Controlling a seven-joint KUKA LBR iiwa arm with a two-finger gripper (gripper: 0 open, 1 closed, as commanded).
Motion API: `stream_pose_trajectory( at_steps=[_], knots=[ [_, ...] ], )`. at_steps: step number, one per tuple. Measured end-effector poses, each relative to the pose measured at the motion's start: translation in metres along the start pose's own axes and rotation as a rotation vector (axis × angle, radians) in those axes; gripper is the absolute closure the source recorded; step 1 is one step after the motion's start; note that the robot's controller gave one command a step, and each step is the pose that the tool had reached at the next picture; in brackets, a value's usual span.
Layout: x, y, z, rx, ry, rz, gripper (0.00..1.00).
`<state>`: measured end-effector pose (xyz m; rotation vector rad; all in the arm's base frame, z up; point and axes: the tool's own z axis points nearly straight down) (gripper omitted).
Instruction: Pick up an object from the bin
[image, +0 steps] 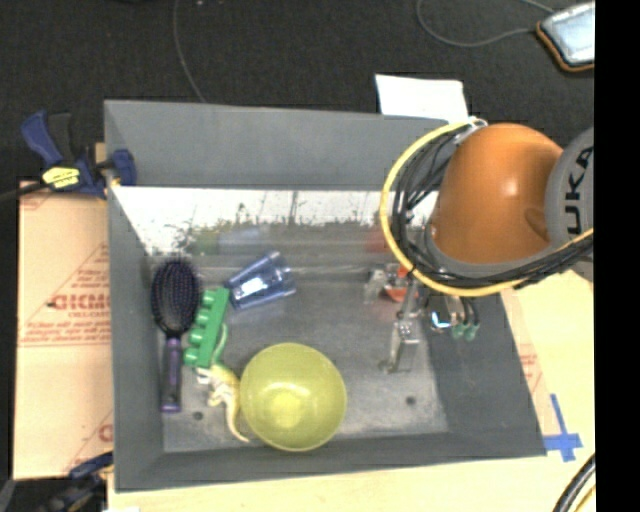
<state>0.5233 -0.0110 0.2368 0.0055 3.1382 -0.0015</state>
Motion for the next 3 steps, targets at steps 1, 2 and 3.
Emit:
stream_pose_trajectory(
  at_steps=[1, 2, 3],
  knots=[
    [0.0, 0.0, 0.0, 0.0, 0.0, 0.0, 0.0],
    [0.011, 0.023, 0.057, -0.001, 0.003, 0.055, 0.0],
    [0.034, 0.024, 0.036, -0.001, -0.01, 0.062, 0.0]
  ],
)
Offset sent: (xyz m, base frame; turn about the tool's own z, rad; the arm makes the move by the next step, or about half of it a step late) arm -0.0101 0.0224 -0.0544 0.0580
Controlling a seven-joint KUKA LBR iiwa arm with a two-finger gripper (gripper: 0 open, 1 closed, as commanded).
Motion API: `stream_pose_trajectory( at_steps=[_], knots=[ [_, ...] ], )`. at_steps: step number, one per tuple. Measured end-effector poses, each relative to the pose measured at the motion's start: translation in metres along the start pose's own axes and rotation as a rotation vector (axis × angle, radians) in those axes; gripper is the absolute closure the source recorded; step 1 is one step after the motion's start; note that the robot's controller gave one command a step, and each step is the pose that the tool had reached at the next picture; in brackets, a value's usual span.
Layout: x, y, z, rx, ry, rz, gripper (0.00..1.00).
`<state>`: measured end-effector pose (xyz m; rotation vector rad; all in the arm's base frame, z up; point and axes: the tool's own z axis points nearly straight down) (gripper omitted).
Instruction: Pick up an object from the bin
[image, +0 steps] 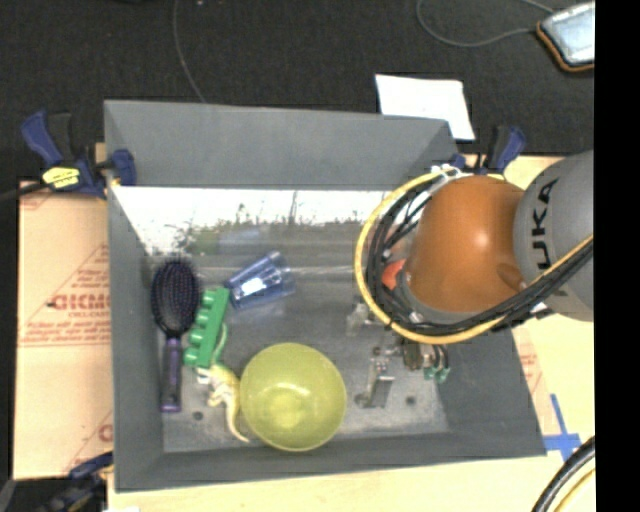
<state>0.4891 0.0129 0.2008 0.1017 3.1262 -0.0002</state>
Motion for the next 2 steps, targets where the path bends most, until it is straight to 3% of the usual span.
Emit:
stream_pose_trajectory(
  at_steps=[1, 2],
  knots=[
    [-0.0114, 0.0192, 0.0698, 0.0, 0.008, 0.212, 1.0],
    [-0.0115, 0.0191, 0.0697, 0.001, 0.008, 0.211, 0.0]
  ],
)
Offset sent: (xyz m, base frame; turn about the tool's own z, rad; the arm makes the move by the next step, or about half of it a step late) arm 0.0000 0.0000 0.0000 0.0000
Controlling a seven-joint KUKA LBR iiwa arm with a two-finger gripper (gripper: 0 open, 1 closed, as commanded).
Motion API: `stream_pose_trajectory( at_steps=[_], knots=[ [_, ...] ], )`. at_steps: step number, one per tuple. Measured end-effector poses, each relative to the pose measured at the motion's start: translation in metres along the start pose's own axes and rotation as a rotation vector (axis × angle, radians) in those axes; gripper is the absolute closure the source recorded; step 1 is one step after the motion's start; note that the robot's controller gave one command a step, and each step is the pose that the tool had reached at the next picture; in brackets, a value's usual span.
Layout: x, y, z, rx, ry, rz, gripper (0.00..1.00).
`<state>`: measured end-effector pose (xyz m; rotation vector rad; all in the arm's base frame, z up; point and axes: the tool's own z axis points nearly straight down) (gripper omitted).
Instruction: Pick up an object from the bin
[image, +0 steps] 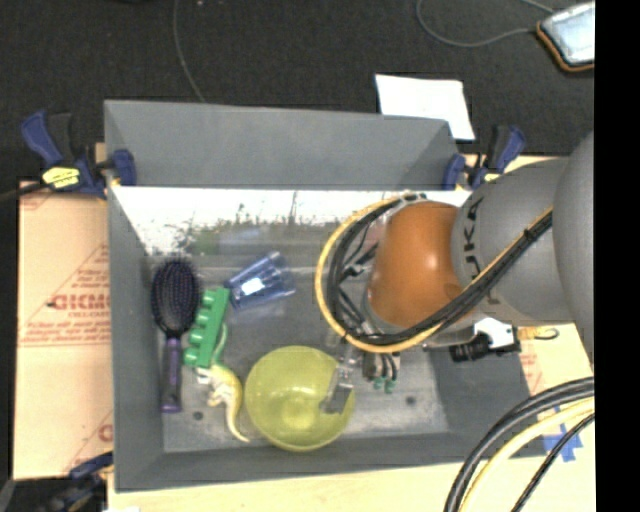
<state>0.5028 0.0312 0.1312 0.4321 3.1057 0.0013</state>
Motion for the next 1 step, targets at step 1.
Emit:
stream_pose_trajectory(
  at_steps=[1],
  knots=[
    [0.0, 0.0, 0.0, 0.0, 0.0, 0.0, 0.0]
  ],
)
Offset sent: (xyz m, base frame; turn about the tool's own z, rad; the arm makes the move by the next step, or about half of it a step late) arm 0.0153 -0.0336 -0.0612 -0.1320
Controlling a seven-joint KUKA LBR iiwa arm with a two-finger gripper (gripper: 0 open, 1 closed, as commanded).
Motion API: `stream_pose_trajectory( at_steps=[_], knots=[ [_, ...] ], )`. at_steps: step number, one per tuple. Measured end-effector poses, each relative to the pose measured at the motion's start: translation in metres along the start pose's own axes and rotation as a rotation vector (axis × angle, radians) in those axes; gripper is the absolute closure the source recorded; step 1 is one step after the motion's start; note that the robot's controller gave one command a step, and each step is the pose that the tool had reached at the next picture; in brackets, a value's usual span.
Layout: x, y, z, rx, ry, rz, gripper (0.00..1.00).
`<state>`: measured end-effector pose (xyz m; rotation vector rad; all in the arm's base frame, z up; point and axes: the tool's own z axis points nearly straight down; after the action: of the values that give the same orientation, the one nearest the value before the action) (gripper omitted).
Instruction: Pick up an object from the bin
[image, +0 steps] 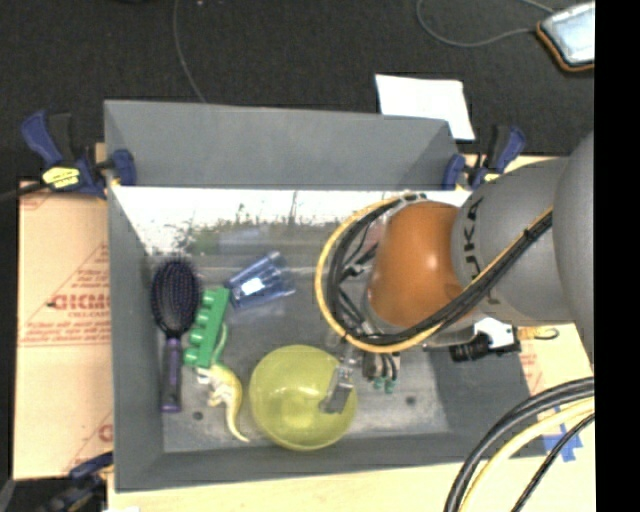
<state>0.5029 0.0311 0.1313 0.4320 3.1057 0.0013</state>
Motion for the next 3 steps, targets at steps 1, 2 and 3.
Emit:
stream_pose_trajectory(
  at_steps=[1, 2, 3],
  knots=[
    [-0.023, -0.03, 0.062, 0.001, 0.001, -0.128, 0.0],
    [0.014, 0.017, -0.006, -0.005, -0.009, -0.046, 0.0],
    [-0.021, -0.015, 0.059, 0.006, 0.004, -0.064, 0.0]
  ],
)
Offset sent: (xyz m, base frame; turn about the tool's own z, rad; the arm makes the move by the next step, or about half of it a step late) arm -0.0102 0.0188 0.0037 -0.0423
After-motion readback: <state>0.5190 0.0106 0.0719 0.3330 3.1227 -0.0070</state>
